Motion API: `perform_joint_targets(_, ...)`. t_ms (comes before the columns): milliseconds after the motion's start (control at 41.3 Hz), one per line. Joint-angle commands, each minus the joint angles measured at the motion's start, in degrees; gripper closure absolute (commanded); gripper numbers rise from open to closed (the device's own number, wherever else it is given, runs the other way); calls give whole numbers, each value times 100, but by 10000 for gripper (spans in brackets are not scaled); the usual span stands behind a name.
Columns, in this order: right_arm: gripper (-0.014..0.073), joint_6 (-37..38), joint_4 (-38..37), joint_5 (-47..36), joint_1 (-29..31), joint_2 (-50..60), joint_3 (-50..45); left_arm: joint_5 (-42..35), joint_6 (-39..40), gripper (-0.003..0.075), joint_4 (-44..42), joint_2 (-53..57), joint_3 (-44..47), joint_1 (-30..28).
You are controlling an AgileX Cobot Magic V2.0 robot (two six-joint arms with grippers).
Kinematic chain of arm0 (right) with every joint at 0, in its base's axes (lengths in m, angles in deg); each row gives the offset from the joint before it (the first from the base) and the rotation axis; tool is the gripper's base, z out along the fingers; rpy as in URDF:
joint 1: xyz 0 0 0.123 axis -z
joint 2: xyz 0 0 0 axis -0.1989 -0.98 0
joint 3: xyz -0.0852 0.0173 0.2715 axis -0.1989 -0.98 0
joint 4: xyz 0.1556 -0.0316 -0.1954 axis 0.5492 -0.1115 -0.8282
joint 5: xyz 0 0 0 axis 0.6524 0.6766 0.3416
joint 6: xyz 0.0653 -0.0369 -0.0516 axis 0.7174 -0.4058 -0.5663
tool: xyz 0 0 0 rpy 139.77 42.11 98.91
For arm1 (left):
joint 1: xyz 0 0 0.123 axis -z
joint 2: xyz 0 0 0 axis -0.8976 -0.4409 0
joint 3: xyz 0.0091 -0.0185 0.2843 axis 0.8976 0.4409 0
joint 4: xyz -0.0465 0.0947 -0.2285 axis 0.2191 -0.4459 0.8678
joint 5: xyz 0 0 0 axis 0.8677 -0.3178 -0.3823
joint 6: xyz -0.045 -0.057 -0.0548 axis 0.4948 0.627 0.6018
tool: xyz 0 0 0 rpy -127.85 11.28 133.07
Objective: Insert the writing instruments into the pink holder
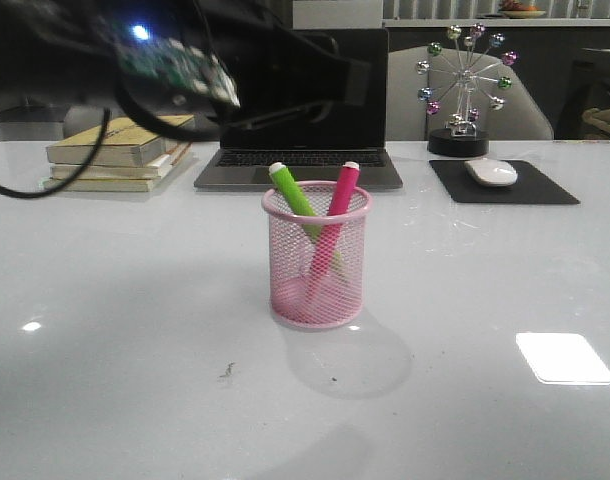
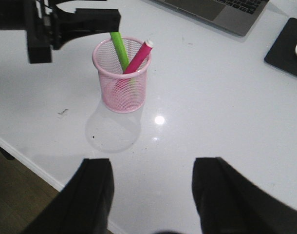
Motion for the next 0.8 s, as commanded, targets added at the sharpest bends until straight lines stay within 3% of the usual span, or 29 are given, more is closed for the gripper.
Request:
perform_joint_targets(0, 117, -45, 25, -423, 37, 1, 154, 1264, -13, 262, 41, 1069, -158, 8)
perform_joint_targets(121, 117, -45, 25, -423, 37, 1, 154, 2937, -13, 262, 19, 2002, -158, 8)
perform_joint_targets(339, 117, -45, 25, -423, 37, 1, 154, 5182, -13, 262, 19, 3481, -158, 8)
perform_joint_targets(484, 117, -45, 25, -423, 37, 1, 154, 5997, -13, 263, 11, 4368, -53, 8)
perform_joint_targets(775, 117, -45, 25, -423, 37, 1, 154, 6723, -13, 264, -418, 5990, 614, 8)
